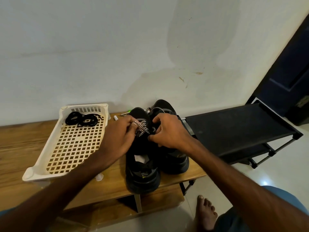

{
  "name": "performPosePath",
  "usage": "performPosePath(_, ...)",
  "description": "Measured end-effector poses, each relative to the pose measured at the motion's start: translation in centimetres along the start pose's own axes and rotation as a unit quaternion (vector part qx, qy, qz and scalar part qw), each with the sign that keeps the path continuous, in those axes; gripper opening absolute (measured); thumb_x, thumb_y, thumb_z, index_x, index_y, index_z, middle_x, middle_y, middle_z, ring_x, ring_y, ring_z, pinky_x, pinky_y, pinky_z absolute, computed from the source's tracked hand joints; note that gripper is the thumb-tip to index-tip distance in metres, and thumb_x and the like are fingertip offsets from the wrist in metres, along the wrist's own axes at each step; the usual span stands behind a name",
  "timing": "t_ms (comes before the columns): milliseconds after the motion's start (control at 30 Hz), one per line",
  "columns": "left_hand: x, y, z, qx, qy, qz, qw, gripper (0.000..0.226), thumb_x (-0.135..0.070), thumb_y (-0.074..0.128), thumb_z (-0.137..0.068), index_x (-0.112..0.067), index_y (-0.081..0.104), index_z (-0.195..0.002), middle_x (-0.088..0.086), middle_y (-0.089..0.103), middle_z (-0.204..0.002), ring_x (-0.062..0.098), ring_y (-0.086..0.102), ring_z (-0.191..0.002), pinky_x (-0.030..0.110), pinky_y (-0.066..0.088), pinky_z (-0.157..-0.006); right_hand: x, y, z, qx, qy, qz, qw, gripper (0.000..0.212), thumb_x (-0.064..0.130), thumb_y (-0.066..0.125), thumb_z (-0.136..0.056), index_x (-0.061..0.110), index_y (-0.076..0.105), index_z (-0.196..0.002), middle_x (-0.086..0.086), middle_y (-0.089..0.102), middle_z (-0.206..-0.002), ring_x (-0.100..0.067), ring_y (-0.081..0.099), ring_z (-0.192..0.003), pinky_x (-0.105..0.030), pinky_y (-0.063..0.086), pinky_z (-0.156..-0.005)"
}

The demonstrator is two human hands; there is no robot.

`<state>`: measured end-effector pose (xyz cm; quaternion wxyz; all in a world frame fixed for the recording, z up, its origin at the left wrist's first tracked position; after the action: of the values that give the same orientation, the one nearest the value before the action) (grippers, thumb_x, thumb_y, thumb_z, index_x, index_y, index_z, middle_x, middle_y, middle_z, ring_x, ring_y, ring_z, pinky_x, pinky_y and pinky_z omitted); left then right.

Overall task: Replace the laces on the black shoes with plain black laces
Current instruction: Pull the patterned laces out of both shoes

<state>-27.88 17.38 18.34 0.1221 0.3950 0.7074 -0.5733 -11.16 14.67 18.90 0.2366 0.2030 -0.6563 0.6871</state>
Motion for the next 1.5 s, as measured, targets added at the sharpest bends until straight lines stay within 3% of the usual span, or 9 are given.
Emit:
performPosePath(133, 0.7, -0.7, 0.0, 0.02, -0.051, 0.151, 0.987, 0.025, -0.01, 0.047, -0.098, -0.021, 0.07, -0.102, -0.005, 0.077, -0.1, 0.006, 0.07, -0.078, 0.039, 0.057, -0.072, -0.1, 0.3, -0.2, 0.003, -0.001, -0.003, 1.0, 0.045, 0.017, 0.083, -0.082, 0.012, 0.062, -0.121, -0.005, 0.074, -0.092, -0.015, 0.073, -0.073, -0.037, 0.065, -0.073)
performPosePath(333, -2.0, 0.2, 0.8, 0.069, 0.226, -0.086, 0.968, 0.039, -0.028, 0.068, -0.078, -0.019, 0.071, -0.116, -0.003, 0.062, -0.134, 0.015, 0.049, -0.13, 0.035, 0.043, -0.106, -0.5, 0.3, -0.2, -0.004, -0.002, -0.019, 1.0, 0.047, 0.018, 0.082, -0.083, 0.01, 0.059, -0.123, -0.004, 0.074, -0.086, -0.013, 0.073, -0.06, -0.033, 0.064, -0.066)
performPosePath(567, -2.6, 0.0, 0.2, 0.03, 0.323, -0.144, 0.935, 0.011, -0.023, 0.077, -0.086, -0.02, 0.082, -0.095, -0.001, 0.062, -0.14, 0.025, 0.052, -0.13, 0.047, 0.046, -0.095, -1.0, 0.4, -0.2, 0.012, 0.013, -0.056, 0.998, 0.056, 0.014, 0.082, -0.083, 0.01, 0.054, -0.132, -0.007, 0.075, -0.085, -0.012, 0.073, -0.056, -0.032, 0.064, -0.063)
performPosePath(667, -2.1, -1.7, -0.6, -0.024, 0.284, -0.089, 0.954, 0.004, -0.025, 0.081, -0.084, -0.023, 0.081, -0.088, -0.01, 0.067, -0.129, 0.019, 0.057, -0.122, 0.049, 0.045, -0.096, -1.1, 0.6, -0.2, 0.013, 0.013, -0.055, 0.998, 0.061, 0.015, 0.083, -0.083, 0.012, 0.052, -0.136, -0.005, 0.075, -0.086, -0.01, 0.072, -0.055, -0.028, 0.063, -0.06)
performPosePath(867, 3.5, -7.5, -2.8, -0.239, 0.029, -0.01, 0.971, 0.015, -0.027, 0.074, -0.091, -0.015, 0.076, -0.101, -0.002, 0.075, -0.112, 0.015, 0.066, -0.104, 0.042, 0.052, -0.097, -1.1, 0.7, -0.4, 0.014, 0.014, -0.036, 0.999, 0.052, 0.015, 0.082, -0.084, 0.014, 0.055, -0.129, -0.004, 0.073, -0.087, -0.009, 0.072, -0.055, -0.03, 0.064, -0.061)
performPosePath(1067, -0.8, -2.3, -1.3, -0.031, 0.227, -0.044, 0.972, 0.037, -0.032, 0.073, -0.085, -0.017, 0.07, -0.12, -0.003, 0.059, -0.137, 0.018, 0.046, -0.13, 0.029, 0.036, -0.109, -0.9, 0.8, -0.5, 0.015, 0.02, -0.045, 0.999, 0.063, 0.017, 0.082, -0.084, 0.015, 0.049, -0.137, -0.005, 0.072, -0.095, -0.008, 0.072, -0.054, -0.023, 0.06, -0.055)
performPosePath(1200, -1.7, 0.3, -0.2, 0.093, 0.298, -0.131, 0.941, 0.036, -0.034, 0.075, -0.08, -0.02, 0.076, -0.113, 0.003, 0.047, -0.152, 0.026, 0.038, -0.139, 0.045, 0.039, -0.109, -0.8, 0.8, -0.6, 0.016, 0.019, -0.039, 0.999, 0.062, 0.015, 0.082, -0.083, 0.013, 0.05, -0.135, -0.008, 0.073, -0.096, -0.012, 0.073, -0.058, -0.03, 0.064, -0.06)
performPosePath(1400, -2.0, -0.2, -0.4, 0.041, 0.291, -0.128, 0.947, 0.01, -0.025, 0.082, -0.081, -0.021, 0.081, -0.091, -0.001, 0.058, -0.143, 0.026, 0.047, -0.131, 0.048, 0.042, -0.099, -0.8, 0.8, -0.5, 0.02, 0.022, -0.04, 0.999, 0.063, 0.015, 0.083, -0.083, 0.015, 0.048, -0.135, -0.007, 0.071, -0.099, -0.013, 0.074, -0.06, -0.029, 0.063, -0.06)
performPosePath(1500, -1.2, -3.1, -1.7, -0.072, 0.246, -0.06, 0.965, 0.008, -0.014, 0.081, -0.081, -0.017, 0.075, -0.086, -0.003, 0.065, -0.131, 0.018, 0.054, -0.124, 0.047, 0.043, -0.1, -0.9, 0.9, -0.5, 0.021, 0.02, -0.015, 0.999, 0.058, 0.015, 0.082, -0.084, 0.013, 0.05, -0.133, -0.006, 0.074, -0.093, -0.01, 0.073, -0.058, -0.028, 0.064, -0.063)
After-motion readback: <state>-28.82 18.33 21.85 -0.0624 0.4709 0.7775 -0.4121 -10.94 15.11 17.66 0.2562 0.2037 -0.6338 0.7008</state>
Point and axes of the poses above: each hand's wrist, its own z-axis away from the middle knuckle, its own y-axis out of the palm, x = y × z, the point moved 5 cm from there along -z, towards the middle knuckle
